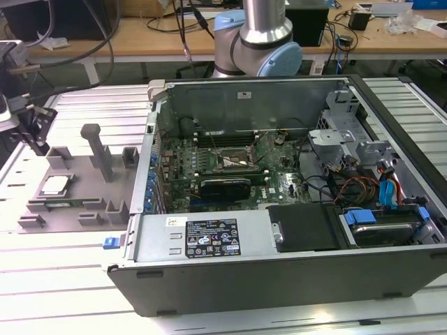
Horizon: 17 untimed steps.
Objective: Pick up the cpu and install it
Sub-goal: 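Pick up the cpu and move it towards the insertion slot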
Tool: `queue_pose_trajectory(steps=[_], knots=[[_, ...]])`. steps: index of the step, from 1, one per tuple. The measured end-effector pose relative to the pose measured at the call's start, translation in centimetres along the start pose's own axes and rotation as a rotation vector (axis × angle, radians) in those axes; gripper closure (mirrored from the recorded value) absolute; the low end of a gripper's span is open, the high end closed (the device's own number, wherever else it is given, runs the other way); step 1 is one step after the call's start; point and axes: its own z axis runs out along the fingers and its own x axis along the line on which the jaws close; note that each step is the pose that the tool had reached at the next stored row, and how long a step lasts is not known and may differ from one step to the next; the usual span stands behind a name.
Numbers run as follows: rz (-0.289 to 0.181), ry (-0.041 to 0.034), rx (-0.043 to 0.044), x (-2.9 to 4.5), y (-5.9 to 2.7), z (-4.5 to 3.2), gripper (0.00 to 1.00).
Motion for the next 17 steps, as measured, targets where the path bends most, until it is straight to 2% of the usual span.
queue_pose_trajectory(steps=[4, 9, 17], knots=[[0.000, 0.0001, 0.0000, 0.46, -0.08, 0.94, 0.89], [0.000, -0.0002, -0.0001, 0.82, -0.13, 1.66, 0.89], [0.000, -0.0008, -0.0002, 1.15, -0.22, 3.16, 0.89]])
